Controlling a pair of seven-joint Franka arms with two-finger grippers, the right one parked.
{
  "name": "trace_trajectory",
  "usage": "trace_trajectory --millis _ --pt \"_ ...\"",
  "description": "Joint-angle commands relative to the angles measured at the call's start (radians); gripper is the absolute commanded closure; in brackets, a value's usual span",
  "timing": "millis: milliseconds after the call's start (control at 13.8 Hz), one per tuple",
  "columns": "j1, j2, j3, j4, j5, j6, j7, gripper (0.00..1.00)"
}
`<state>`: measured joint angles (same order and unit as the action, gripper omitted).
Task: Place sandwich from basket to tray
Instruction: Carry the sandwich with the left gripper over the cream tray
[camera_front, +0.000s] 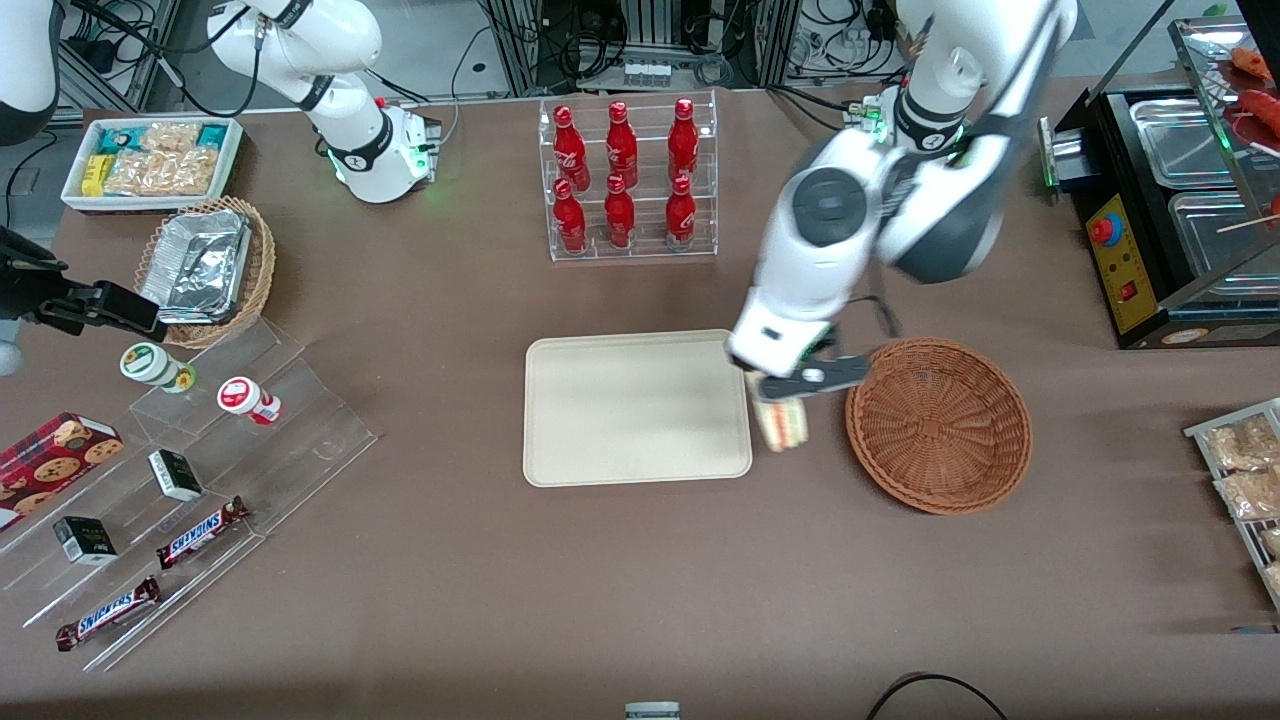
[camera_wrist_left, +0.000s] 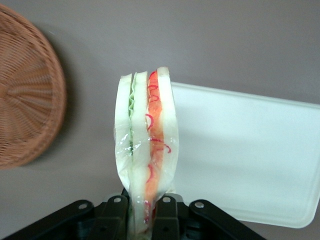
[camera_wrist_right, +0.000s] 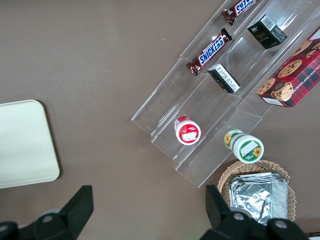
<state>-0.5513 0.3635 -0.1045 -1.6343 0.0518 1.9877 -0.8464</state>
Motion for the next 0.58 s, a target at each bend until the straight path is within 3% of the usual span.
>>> trace_trajectory --millis 0,508 --pt "-0.079 0.128 0.014 0.134 0.013 -0.015 -0.031 1.0" --pt "-0.176 0.297 0.014 0.205 0.005 0.161 -0.023 1.0"
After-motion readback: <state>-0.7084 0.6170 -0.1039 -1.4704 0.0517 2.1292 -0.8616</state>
